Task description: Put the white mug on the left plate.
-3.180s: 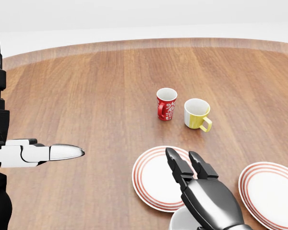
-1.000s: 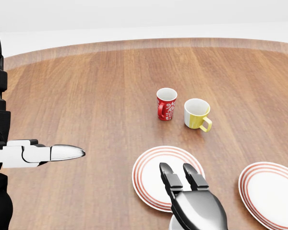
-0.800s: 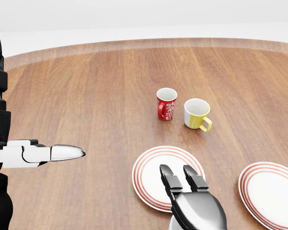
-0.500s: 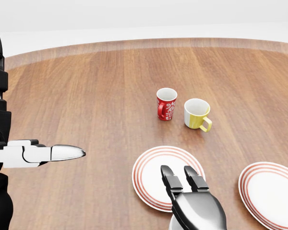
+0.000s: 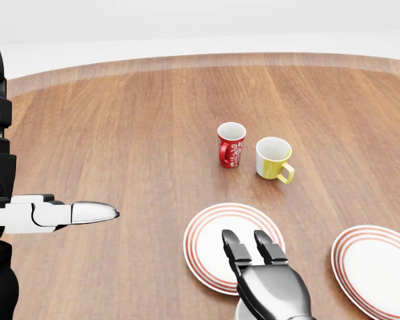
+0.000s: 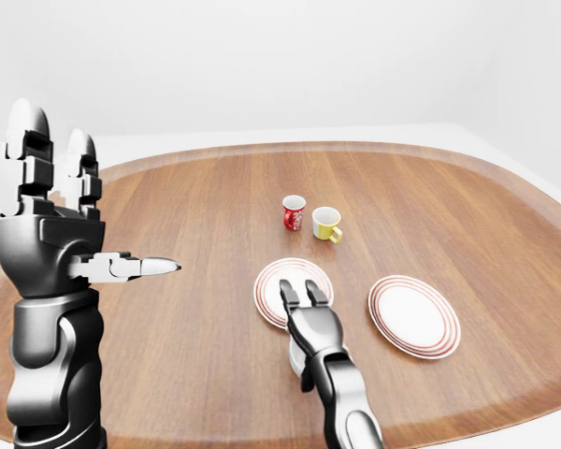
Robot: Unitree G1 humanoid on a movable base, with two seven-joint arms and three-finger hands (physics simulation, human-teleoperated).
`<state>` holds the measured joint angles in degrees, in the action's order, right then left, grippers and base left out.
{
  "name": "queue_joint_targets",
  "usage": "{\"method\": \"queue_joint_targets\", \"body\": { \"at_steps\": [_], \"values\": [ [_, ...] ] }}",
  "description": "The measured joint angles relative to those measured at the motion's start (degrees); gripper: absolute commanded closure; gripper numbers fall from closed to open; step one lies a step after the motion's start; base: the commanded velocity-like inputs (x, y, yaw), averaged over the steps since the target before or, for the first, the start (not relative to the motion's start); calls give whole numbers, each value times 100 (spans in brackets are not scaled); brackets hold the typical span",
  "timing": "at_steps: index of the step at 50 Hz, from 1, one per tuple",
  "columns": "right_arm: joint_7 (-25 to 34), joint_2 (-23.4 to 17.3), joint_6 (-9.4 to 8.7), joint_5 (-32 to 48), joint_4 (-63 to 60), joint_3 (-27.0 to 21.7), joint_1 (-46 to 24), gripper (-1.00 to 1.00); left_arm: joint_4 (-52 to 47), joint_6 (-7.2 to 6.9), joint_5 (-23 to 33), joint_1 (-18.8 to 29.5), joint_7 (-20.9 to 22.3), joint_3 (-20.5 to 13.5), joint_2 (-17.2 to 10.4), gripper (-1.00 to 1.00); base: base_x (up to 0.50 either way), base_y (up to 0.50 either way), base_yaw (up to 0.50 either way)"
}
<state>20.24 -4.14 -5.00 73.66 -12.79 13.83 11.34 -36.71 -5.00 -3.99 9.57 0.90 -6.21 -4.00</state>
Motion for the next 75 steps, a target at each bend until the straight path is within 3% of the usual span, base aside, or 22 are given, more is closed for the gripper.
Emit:
{"method": "queue_joint_targets", "body": {
  "at_steps": [54,56,57,58,75],
  "values": [
    [-141,14,0,-104,725,162,-102,-100,-1,0,-12,-2,5,-13,-7,-100,0,0,0],
    [-162,8,0,-118,779,158,-107,-6,0,0,-11,-2,4,-13,-7,-100,0,0,0],
    [-168,6,0,-126,801,156,-108,75,0,0,-11,-2,4,-13,-7,-100,0,0,0],
    [-112,7,0,-135,777,162,-104,100,0,0,-11,-2,3,-13,-7,-100,0,0,0],
    [61,-26,56,-154,624,176,-6,100,12,0,2,-13,-2,-1,2,-100,0,0,0]
  ]
}}
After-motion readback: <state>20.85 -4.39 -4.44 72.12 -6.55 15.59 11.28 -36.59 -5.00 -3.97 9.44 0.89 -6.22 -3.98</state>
